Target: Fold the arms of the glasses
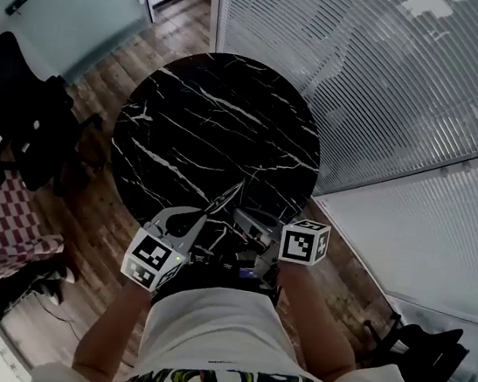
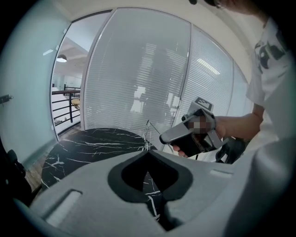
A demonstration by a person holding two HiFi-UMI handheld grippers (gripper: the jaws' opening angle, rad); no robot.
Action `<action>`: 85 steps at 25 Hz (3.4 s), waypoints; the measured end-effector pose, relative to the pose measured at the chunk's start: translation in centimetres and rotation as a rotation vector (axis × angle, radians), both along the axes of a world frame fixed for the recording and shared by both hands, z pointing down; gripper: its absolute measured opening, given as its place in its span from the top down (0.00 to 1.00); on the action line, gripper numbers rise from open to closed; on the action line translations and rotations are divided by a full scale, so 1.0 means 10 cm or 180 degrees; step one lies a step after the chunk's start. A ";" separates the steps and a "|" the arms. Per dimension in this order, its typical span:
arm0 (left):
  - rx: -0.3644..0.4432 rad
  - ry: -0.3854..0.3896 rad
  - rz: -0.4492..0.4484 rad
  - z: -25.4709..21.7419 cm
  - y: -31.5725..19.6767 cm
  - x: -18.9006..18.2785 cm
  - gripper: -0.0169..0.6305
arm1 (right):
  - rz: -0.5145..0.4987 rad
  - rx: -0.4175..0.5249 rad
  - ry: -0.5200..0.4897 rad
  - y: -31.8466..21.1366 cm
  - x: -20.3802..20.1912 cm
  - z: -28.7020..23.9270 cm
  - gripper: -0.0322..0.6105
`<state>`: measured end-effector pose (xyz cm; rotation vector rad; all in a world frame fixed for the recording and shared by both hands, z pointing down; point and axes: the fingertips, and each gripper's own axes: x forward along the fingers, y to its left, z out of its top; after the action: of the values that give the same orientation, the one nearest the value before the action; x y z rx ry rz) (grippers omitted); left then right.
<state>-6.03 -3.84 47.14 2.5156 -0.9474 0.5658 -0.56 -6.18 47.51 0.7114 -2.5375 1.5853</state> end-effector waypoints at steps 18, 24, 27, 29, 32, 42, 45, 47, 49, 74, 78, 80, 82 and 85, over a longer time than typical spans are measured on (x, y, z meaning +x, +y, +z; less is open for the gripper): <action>-0.0255 -0.0187 0.0372 0.11 0.28 0.05 0.97 | -0.0771 0.0112 0.0916 0.20 0.29 0.28 0.95; -0.0389 -0.0176 0.0413 0.16 0.38 0.09 0.97 | -0.1031 0.0320 0.1343 0.22 0.36 0.36 0.95; -0.0460 -0.0146 0.0415 0.17 0.43 0.11 0.97 | -0.1146 0.0439 0.1545 0.23 0.40 0.38 0.95; -0.0504 -0.0138 0.0418 0.19 0.44 0.12 0.97 | -0.1208 0.0486 0.1645 0.25 0.42 0.40 0.95; -0.0556 -0.0146 0.0434 0.22 0.47 0.14 0.97 | -0.1274 0.0525 0.1776 0.27 0.44 0.45 0.95; -0.0641 -0.0114 0.0344 0.27 0.49 0.20 0.97 | -0.1268 0.0700 0.2092 0.28 0.45 0.54 0.94; -0.0658 -0.0009 0.0278 0.27 0.46 0.24 0.97 | -0.1270 0.0878 0.2293 0.29 0.43 0.59 0.81; -0.0673 0.0029 0.0264 0.28 0.44 0.26 0.97 | -0.1214 0.1114 0.2510 0.27 0.44 0.58 0.76; -0.0669 0.0006 0.0255 0.30 0.42 0.27 0.97 | -0.1188 0.1448 0.2846 0.23 0.47 0.53 0.72; -0.0819 -0.0067 0.0462 0.39 0.47 0.37 0.97 | -0.2686 0.4043 0.4405 0.40 0.02 0.70 0.75; -0.0796 -0.0089 0.0374 0.43 0.44 0.31 0.97 | -0.2718 0.3999 0.4429 0.42 0.04 0.74 0.88; -0.0783 -0.0077 0.0294 0.43 0.41 0.27 0.97 | -0.2737 0.3942 0.4402 0.46 0.04 0.77 0.90; -0.0773 -0.0072 0.0237 0.43 0.38 0.24 0.97 | -0.2738 0.3860 0.4376 0.51 0.06 0.80 0.91; -0.0760 -0.0068 0.0159 0.45 0.31 0.20 0.97 | -0.2731 0.3684 0.4307 0.58 0.08 0.85 0.92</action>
<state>-4.01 -0.71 51.62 2.3288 -0.7761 0.6798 0.23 -0.42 56.05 0.3271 -1.8135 -0.6214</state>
